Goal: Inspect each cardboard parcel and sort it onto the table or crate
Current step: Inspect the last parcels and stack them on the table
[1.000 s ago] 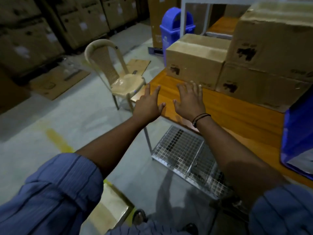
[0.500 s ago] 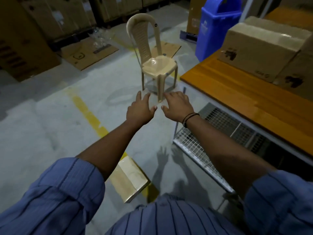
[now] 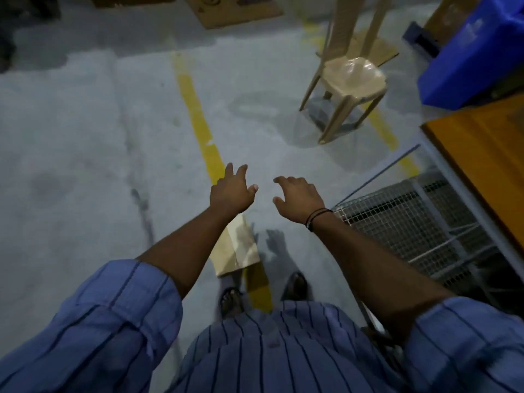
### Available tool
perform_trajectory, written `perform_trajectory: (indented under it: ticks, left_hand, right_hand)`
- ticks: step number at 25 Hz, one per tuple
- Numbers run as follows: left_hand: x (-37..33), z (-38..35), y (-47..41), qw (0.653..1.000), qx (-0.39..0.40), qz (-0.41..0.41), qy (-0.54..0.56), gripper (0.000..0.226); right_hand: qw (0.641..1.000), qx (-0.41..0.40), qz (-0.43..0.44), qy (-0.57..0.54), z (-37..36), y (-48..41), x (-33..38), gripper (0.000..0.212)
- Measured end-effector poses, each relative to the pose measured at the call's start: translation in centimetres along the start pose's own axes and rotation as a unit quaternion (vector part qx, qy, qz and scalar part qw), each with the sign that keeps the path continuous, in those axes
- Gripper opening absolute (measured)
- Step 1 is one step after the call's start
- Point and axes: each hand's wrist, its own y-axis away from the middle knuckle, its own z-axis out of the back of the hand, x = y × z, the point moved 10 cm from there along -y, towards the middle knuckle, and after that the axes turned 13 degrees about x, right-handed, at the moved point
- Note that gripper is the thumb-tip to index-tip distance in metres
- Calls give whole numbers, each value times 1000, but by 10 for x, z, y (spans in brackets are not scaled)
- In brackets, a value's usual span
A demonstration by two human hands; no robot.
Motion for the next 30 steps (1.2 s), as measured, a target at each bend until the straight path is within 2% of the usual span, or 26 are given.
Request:
perform_trajectory:
  ticks: [5,14,18,22,25,30]
  left_hand:
    - [73,-58,0,993,48,101,46,71]
    - [128,-156,-29,966,78,242,40,63]
    - [159,-211,-78,963,82,252,49,64]
    - [213,-287,-130,960,87,260,51,69]
    - [265,-333,-167,958,80,272,39,78]
    - [349,-418,-236,940,88,318,84,101]
  right_hand:
    - [997,66,39,6,-66,-38,18,57]
    - [982,151,111,-10,-163,-126,10,59]
    - [980,173,98,-23,-227,-182,-18,63]
    - [979,186,69,-49,-308,-240,-45,76]
    - [981,183,45,-54,-372,-289,-54,83]
    - [980,188,12,-63,-486,-367,-60,103]
